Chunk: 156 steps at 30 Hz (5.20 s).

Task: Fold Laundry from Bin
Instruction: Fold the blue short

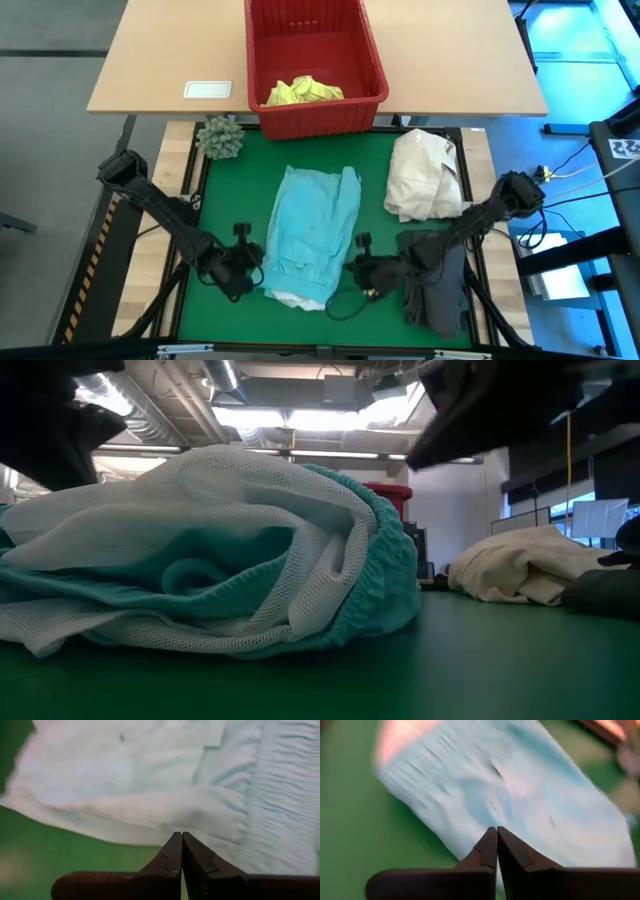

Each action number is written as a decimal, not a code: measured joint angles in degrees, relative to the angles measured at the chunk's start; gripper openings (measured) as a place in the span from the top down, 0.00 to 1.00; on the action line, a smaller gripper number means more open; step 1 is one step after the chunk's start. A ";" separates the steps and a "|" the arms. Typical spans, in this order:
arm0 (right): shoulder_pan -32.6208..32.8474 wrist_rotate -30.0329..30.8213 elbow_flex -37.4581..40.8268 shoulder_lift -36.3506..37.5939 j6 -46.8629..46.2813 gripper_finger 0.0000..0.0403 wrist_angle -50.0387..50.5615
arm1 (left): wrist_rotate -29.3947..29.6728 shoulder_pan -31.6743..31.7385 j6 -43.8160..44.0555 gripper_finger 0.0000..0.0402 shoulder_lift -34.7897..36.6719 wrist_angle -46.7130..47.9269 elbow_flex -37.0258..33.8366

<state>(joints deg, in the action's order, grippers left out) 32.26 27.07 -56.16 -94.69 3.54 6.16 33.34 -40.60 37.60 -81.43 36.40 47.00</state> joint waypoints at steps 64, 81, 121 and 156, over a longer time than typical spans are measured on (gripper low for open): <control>0.73 12.41 -14.47 -23.63 -5.32 0.96 -15.33 | -1.38 -0.92 -18.99 0.75 6.06 -23.10 0.00; -5.91 4.80 -14.47 -21.29 -7.17 0.96 -15.55 | -10.06 4.26 -14.25 0.32 0.54 -28.01 0.00; -8.04 1.57 -14.51 -21.27 -11.28 0.96 -18.53 | -13.68 6.67 -3.52 0.31 -6.24 -28.07 0.15; -9.09 -3.92 -17.63 -21.27 -10.61 0.96 -9.61 | 0.97 5.66 -0.46 0.54 -21.39 -35.78 0.17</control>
<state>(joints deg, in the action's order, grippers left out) 23.17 23.15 -73.79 -115.96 -7.07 -3.45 34.31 -34.94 37.14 -102.83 0.62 47.18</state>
